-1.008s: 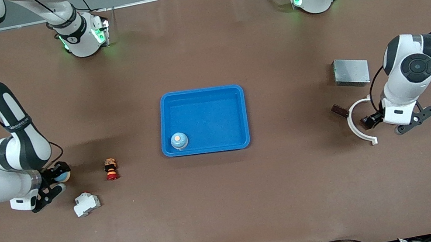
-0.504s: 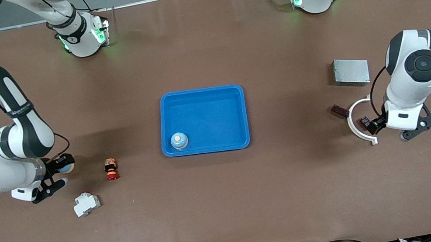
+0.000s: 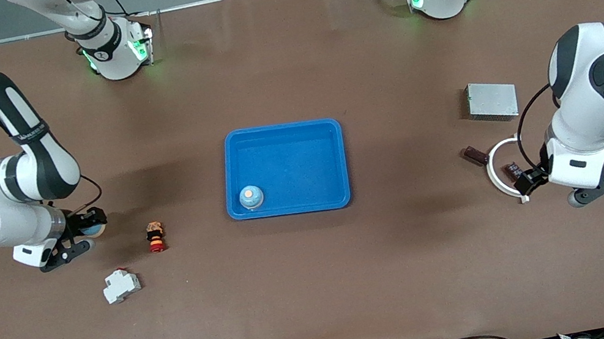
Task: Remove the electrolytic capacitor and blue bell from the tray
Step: 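Lower the bell by the red button while the left gripper places the capacitor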
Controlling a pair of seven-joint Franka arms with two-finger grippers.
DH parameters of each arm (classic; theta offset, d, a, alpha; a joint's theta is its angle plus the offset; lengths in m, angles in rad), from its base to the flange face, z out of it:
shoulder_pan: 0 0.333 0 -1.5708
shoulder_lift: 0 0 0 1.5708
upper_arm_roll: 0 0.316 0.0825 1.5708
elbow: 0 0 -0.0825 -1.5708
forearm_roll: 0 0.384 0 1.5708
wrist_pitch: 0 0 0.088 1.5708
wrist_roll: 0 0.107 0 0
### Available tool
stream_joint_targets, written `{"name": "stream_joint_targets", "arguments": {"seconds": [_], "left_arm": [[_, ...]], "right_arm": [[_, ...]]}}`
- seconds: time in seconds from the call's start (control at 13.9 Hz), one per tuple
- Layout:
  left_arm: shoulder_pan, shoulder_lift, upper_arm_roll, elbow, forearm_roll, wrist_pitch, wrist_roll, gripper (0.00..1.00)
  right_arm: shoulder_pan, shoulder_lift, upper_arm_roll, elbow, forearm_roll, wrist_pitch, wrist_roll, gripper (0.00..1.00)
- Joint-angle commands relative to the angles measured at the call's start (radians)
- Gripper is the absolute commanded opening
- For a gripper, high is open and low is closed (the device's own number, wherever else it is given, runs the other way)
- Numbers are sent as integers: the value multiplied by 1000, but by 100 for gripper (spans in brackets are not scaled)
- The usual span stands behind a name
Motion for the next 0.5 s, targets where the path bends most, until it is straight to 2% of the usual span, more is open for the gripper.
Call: {"name": "stream_joint_targets", "arguments": {"seconds": [0.0, 0.14, 0.43], "left_arm": [[-19, 12, -4, 127, -15, -127, 118, 100], [-21, 9, -9, 193, -18, -226, 166, 100], [17, -38, -26, 201, -119, -304, 191, 100]], "right_arm": [[12, -35, -3, -56, 13, 43, 21, 16], [17, -28, -3, -55, 11, 65, 25, 16], [30, -6, -5, -47, 0, 71, 25, 17]]}}
